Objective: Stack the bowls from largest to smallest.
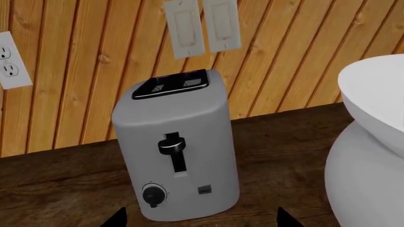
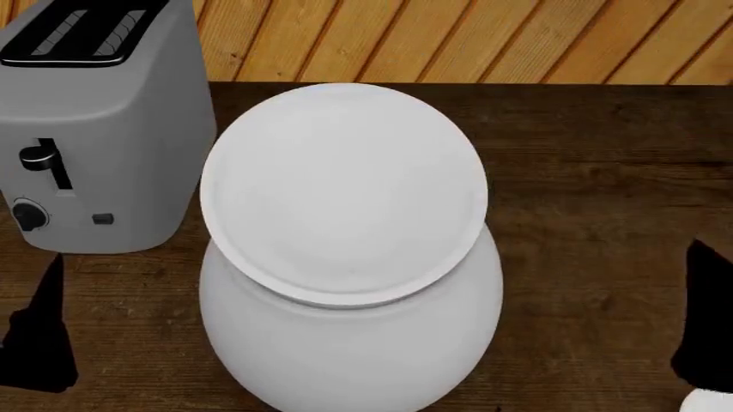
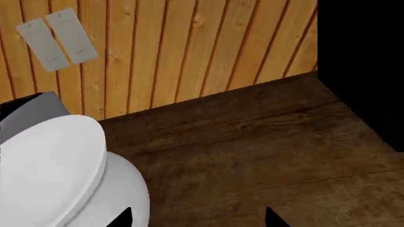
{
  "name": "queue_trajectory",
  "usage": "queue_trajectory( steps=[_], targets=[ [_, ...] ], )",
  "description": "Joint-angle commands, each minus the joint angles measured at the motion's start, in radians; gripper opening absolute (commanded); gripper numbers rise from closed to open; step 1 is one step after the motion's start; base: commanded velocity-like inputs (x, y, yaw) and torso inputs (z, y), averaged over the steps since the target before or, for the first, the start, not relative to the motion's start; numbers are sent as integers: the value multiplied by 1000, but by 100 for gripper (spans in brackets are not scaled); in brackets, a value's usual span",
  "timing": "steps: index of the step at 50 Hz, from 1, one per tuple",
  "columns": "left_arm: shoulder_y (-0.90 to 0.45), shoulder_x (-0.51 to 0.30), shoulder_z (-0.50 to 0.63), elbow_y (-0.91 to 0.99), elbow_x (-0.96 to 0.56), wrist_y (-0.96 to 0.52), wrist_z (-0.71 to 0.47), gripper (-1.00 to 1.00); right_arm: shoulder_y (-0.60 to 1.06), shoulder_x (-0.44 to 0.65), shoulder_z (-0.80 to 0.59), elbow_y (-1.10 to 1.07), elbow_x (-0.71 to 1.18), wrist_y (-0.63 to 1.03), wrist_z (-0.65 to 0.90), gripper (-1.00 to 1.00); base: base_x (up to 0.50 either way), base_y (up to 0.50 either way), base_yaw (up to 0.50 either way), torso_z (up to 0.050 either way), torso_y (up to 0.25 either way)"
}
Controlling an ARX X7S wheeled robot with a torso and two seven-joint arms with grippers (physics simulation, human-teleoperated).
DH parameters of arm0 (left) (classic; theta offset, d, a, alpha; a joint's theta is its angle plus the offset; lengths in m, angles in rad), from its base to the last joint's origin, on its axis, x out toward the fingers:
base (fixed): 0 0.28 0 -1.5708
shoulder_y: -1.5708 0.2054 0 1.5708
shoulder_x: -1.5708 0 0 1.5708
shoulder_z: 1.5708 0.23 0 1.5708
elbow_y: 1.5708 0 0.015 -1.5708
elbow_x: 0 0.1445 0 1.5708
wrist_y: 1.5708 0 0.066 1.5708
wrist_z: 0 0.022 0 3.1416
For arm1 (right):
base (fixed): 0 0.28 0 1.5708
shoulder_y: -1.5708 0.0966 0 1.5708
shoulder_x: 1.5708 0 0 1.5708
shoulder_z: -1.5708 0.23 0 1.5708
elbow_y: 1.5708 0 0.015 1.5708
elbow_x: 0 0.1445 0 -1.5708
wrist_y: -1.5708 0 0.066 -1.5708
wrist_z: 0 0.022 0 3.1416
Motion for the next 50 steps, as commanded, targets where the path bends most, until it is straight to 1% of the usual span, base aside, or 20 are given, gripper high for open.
queue_trajectory(
  steps=[1, 3, 8, 11, 13, 14, 15, 16, 20, 24, 31, 37, 45, 47, 50],
  targets=[
    [5, 1, 7, -1, 9, 17, -11, 100, -274, 143, 205, -110, -75, 37, -174, 100, 0, 0, 0, 0, 0],
    [6, 1, 9, 2, 8, 16, -13, 100, -345, 133, 256, -120, -144, 40, -246, 100, 0, 0, 0, 0, 0],
    [7, -2, 18, -3, 8, 15, -13, 100, -476, 112, 325, -168, -215, 33, -360, 100, 0, 0, 0, 0, 0],
    [2, 5, 25, -5, 17, 28, -21, 100, -544, 115, 359, -217, -331, 36, -454, 100, 0, 0, 0, 0, 0],
    [0, 5, 26, -7, 17, 29, -22, 100, -592, 97, 376, -248, -442, 29, -552, 100, 0, 0, 0, 0, 0],
    [2, 4, 27, -9, 18, 31, -21, 100, -603, 90, 377, -245, -448, 19, -563, 100, 0, 0, 0, 0, 0],
    [9, 5, 29, -15, 26, 47, -21, 100, -643, 70, 371, -287, -545, 10, -631, 100, 0, 0, 0, 0, 0],
    [14, 5, 33, -17, 29, 50, -22, 100, -667, 51, 368, -301, -600, -10, -677, 100, 0, 0, 3, 0, 0],
    [14, 4, 42, -20, 32, 53, -23, 100, -728, 41, 337, -334, -745, -73, -758, 100, 0, 0, 0, 0, 0],
    [19, 2, 58, -32, 41, 69, -19, 100, -751, 44, 331, -335, -827, -122, -772, 100, 0, 0, 0, 0, 0],
    [18, 0, 53, -25, 32, 60, -22, 100, -738, 44, 297, -293, -880, -173, -780, 100, 0, 0, 0, 0, 0],
    [17, -1, 54, -22, 26, 55, -25, 100, -680, 32, 147, -227, -954, -241, -778, 100, 0, 0, 0, 0, 0],
    [20, -3, 57, -29, 27, 63, -26, 100, -608, 31, 35, -189, -956, -238, -746, 100, 0, 0, 0, 0, 0],
    [22, -5, 54, -27, 23, 63, -25, 100, -600, 35, -16, -184, -978, -248, -748, 100, 0, 0, 1, 0, 0],
    [23, -7, 47, -28, 19, 61, -26, 100, -596, 36, -39, -168, -995, -260, -752, 100, 0, 0, 0, 0, 0]
  ],
)
